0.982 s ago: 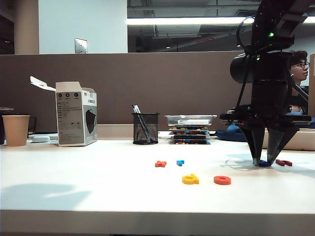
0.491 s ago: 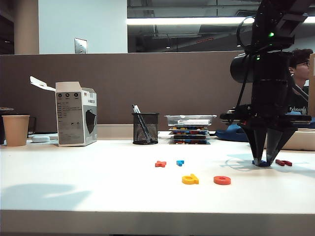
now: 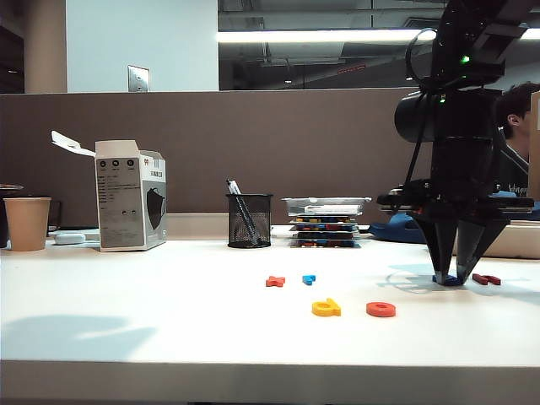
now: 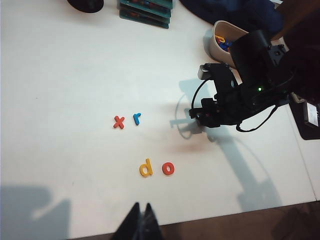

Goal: Select the appropriate letters from the row of letter magnets placed on the table to arrange into the word "dog".

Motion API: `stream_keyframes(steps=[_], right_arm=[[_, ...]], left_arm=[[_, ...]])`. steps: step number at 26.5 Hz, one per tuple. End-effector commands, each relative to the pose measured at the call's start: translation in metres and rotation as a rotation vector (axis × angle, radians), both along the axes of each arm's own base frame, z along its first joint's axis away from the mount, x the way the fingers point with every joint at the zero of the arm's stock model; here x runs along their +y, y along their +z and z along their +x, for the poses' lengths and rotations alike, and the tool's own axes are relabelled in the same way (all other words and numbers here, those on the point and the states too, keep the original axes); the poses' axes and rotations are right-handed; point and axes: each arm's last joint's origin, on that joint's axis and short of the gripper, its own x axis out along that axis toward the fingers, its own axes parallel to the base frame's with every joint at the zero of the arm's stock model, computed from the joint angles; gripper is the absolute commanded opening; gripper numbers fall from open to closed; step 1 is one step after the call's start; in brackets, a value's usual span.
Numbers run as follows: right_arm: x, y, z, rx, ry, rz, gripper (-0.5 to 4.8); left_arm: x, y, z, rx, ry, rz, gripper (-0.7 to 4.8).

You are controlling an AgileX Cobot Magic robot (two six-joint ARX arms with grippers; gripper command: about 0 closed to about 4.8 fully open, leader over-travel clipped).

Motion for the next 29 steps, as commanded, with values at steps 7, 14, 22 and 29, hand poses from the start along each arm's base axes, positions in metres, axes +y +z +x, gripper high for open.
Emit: stream_keyframes(steps=[7, 14, 22, 29], right_arm=[[0.0, 0.009, -0.005, -0.01, 0.005, 0.01, 0.72], [-0.002, 0.041, -0.019, -0.036, 0.005, 0.065, 0.72], [0.005, 0.043, -0.034, 0.076, -0.037, 0.064, 0.72], [0.028, 0.045, -0.043, 0.08, -0.014, 0.063, 0.72]], left_arm=[[0.001, 0.001, 0.0, -0.007, 0.003, -0.005, -0.06], [0.001, 0.001, 0.0, -0.007, 0.003, -0.005, -0.06], [0.001, 0.001, 0.0, -0.007, 0.003, -0.005, -0.06], [0.001, 0.001, 0.0, -0.007, 0.003, -0.005, -0.06]])
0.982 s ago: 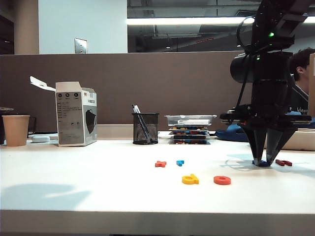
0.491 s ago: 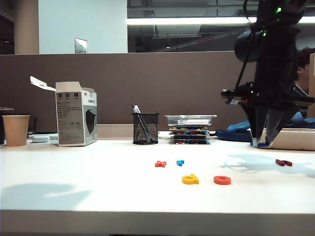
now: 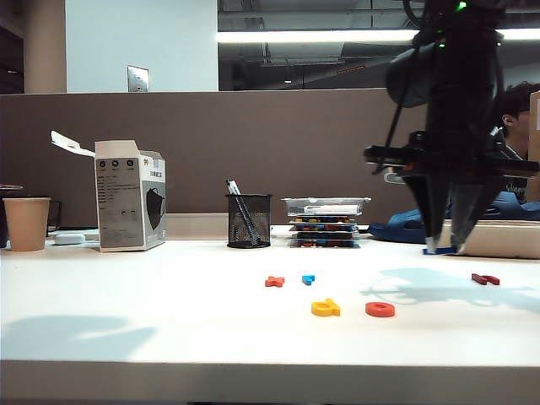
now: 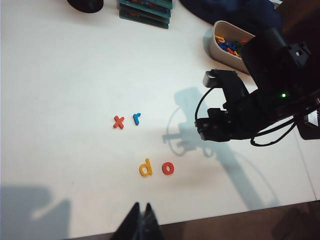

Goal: Select the appropriate letters from the row of letter magnets placed on the table to arrange into the word "dog".

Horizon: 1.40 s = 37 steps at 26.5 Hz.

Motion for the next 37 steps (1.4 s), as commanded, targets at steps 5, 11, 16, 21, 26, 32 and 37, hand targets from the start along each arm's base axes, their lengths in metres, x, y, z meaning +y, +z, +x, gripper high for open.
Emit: stream_keyframes(steps=[5, 11, 16, 21, 26, 32, 37], right_arm=[[0.021, 0.002, -0.011, 0.014, 0.01, -0.005, 0.72], [0.015, -0.003, -0.028, 0.027, -0.016, -0.006, 0.72], [0.009, -0.01, -0.046, -0.005, -0.034, 0.025, 0.72], [0.018, -0.018, -0.049, -0.023, -0.047, 0.047, 0.72], [0.015, -0.035, -0.055, -0.007, -0.064, 0.04, 0.72], [0.015, -0.036, -0.055, -0.018, -0.064, 0.045, 0.72], [0.016, -0.036, -0.053, -0.031, -0.063, 0.053, 0.72]], left_arm=[[0.001, 0.001, 0.0, -0.007, 0.003, -0.005, -0.06], [0.001, 0.001, 0.0, -0.007, 0.004, -0.005, -0.06], [0.001, 0.001, 0.0, -0.007, 0.004, -0.005, -0.06], [0.001, 0.001, 0.0, -0.007, 0.004, -0.005, -0.06], [0.001, 0.001, 0.0, -0.007, 0.004, -0.005, -0.06], [0.001, 0.001, 0.0, -0.007, 0.004, -0.005, -0.06], [0.001, 0.001, 0.0, -0.007, 0.004, -0.005, -0.06]])
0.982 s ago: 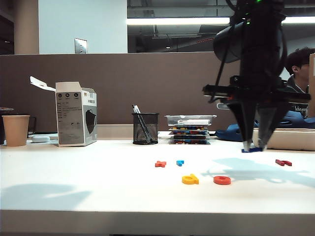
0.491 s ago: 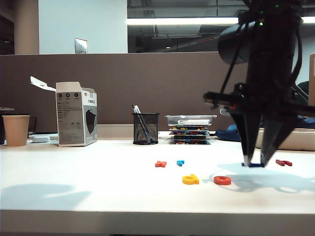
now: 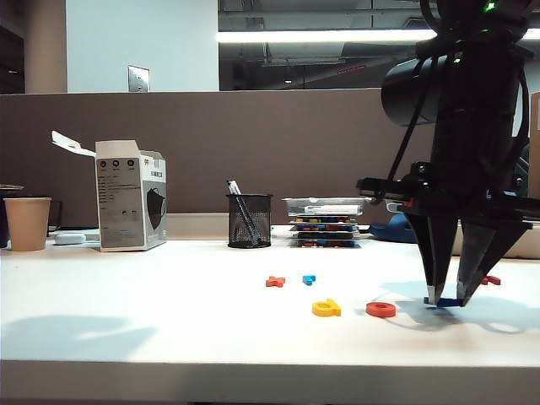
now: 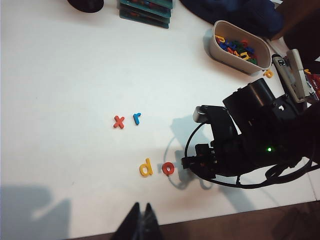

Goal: Select the appropriate letters from the row of letter magnets placed on the table to arrange into the word "dog".

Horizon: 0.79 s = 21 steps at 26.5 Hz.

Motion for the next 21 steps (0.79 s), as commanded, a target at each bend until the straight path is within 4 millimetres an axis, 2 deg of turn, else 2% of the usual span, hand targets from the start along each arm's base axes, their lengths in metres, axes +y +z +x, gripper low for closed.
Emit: stream_keyframes(steps=[1, 16, 21], right_arm=[[0.002, 0.002, 0.002, -0.03, 0.0, 0.014, 0.72], [0.001, 0.0, 0.0, -0.007, 0.0, 0.007, 0.72], [-0.002, -0.015, -0.005, -0.007, 0.001, 0.008, 0.72]], left_arm=[[0.001, 0.001, 0.0, -0.007, 0.004, -0.004, -0.06], [0.001, 0.001, 0.0, -0.007, 0.004, -0.005, -0.06], [0.001, 0.001, 0.0, -0.007, 0.004, -0.004, -0.06]])
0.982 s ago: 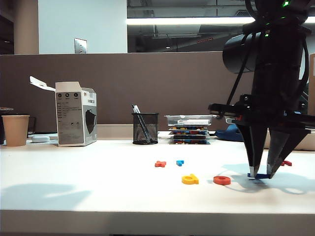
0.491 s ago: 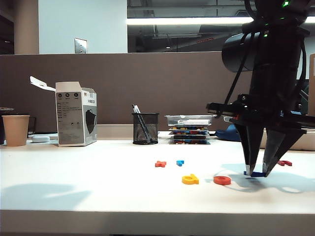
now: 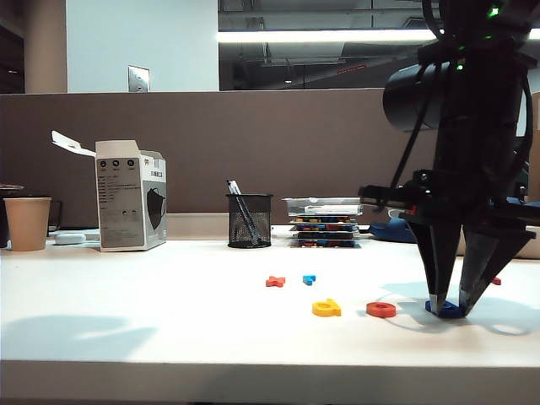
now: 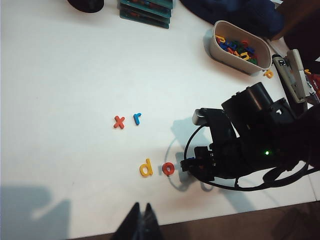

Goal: Select the appropriate letters from the row of letter magnets placed on the table to arrange into the word "dog".

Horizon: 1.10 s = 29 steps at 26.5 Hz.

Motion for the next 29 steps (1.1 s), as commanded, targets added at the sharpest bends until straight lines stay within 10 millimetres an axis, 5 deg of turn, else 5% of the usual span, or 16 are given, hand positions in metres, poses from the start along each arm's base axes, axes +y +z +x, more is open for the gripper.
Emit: stream_keyframes(steps=[1, 4, 8, 26, 29], right_arm=[[-0.0011, -0.01, -0.004, -0.005, 0.0, 0.006, 0.72], [-0.0021, -0.0133, -0.0063, 0.005, 0.001, 0.002, 0.8], [-0.0022, -0.0132, -0.0065, 0.006, 0.001, 0.002, 1.82], [-0.0022, -0.0122, -0.0061, 0.0, 0.002, 0.004, 2.23], [-0.0018, -0.0105, -0.0052, -0.001, 0.002, 0.004, 2.71]], left_arm=[[0.0007, 0.0015, -0.0001, -0.007, 0.004, -0.005, -0.06], [0.0007, 0.0015, -0.0001, -0.007, 0.004, -0.005, -0.06], [0.0007, 0.0015, -0.0001, -0.007, 0.004, -0.005, -0.06], [0.0007, 0.0015, -0.0001, -0.007, 0.004, -0.005, -0.06], [0.0007, 0.0015, -0.0001, -0.007, 0.004, -0.005, -0.06]])
